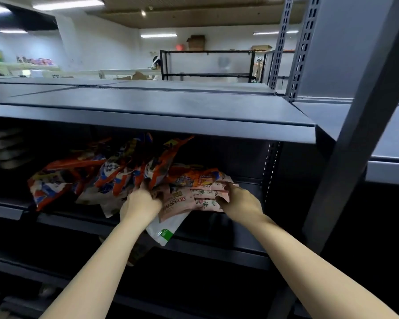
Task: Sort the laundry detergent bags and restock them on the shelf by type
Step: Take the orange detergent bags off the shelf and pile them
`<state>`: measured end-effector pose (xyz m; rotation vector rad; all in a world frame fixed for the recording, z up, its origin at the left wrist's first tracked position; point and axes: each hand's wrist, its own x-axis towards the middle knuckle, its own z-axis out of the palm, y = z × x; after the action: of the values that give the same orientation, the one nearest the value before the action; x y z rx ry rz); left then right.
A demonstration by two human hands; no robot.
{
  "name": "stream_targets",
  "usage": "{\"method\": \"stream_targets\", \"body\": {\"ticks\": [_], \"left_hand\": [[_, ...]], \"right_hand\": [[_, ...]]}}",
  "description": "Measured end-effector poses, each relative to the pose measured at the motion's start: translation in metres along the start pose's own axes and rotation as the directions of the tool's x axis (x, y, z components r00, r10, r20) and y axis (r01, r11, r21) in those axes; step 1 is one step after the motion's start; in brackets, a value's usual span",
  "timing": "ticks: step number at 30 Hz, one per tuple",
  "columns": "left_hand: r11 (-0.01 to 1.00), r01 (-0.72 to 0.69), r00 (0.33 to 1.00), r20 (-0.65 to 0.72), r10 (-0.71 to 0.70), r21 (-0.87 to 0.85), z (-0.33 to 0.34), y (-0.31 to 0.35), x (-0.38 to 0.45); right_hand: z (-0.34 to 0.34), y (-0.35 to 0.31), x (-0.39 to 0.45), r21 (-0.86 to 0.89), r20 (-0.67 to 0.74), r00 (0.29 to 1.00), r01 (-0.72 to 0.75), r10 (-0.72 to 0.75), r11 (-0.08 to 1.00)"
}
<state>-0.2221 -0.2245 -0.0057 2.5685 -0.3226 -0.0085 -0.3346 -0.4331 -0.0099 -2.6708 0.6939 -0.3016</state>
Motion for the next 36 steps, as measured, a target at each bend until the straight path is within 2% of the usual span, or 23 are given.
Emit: {"method": "stream_targets", "body": {"ticks": [2, 6, 9, 13, 17, 21, 23, 28, 30, 32, 33, 36], "left_hand": [[0.999, -0.016, 0.999, -0.029, 0.015, -0.043, 0.006, -0.006, 0.016], [0.987, -0.059, 0.996, -0.077, 0.048, -0.150, 0.015, -0.011, 0.039], [0.962, -0.147, 0.987, -0.092, 0.129, -0.229, 0.019, -0.017, 0.054], [0.920, -0.199, 0.979, -0.025, 0.203, -0.337, 0.017, -0.023, 0.072], [0.893, -0.239, 0.968, -0.027, 0.248, -0.381, 0.017, -0.027, 0.084], [0.860, -0.258, 0.961, -0.024, 0.276, -0.441, 0.022, -0.034, 0.096], [0.860, -0.246, 0.961, 0.006, 0.278, -0.447, 0.022, -0.036, 0.100], [0.866, -0.218, 0.960, 0.061, 0.273, -0.451, 0.018, -0.033, 0.104], [0.871, -0.223, 0.961, 0.049, 0.271, -0.438, 0.017, -0.029, 0.101], [0.880, -0.225, 0.964, 0.038, 0.264, -0.420, 0.020, -0.024, 0.096], [0.889, -0.233, 0.965, 0.023, 0.262, -0.394, 0.022, -0.021, 0.094], [0.892, -0.290, 0.949, 0.018, 0.315, -0.346, 0.026, -0.015, 0.089]], "right_hand": [[0.008, -0.001, 0.012, -0.075, -0.034, 0.999, 0.014, -0.016, 0.997], [0.022, -0.001, 0.033, -0.079, -0.096, 0.995, -0.048, 0.041, 0.996], [0.033, -0.005, 0.046, -0.063, -0.075, 0.992, -0.108, 0.103, 0.992], [0.048, -0.010, 0.068, 0.120, -0.066, 0.978, -0.189, 0.197, 0.975], [0.059, -0.015, 0.088, 0.381, -0.062, 0.958, -0.235, 0.279, 0.894], [0.062, -0.027, 0.105, 0.508, -0.086, 0.941, -0.241, 0.327, 0.827], [0.057, -0.035, 0.113, 0.515, -0.140, 0.935, -0.212, 0.326, 0.830], [0.025, -0.052, 0.114, 0.541, -0.285, 0.938, -0.012, 0.197, 0.841], [0.008, -0.057, 0.110, 0.665, -0.321, 0.918, 0.044, 0.232, 0.745], [-0.007, -0.061, 0.103, 0.832, -0.324, 0.898, 0.120, 0.299, 0.542], [-0.013, -0.061, 0.100, 0.852, -0.337, 0.879, 0.132, 0.338, 0.506], [-0.024, -0.056, 0.086, 0.821, -0.411, 0.798, 0.115, 0.441, 0.559]]}}
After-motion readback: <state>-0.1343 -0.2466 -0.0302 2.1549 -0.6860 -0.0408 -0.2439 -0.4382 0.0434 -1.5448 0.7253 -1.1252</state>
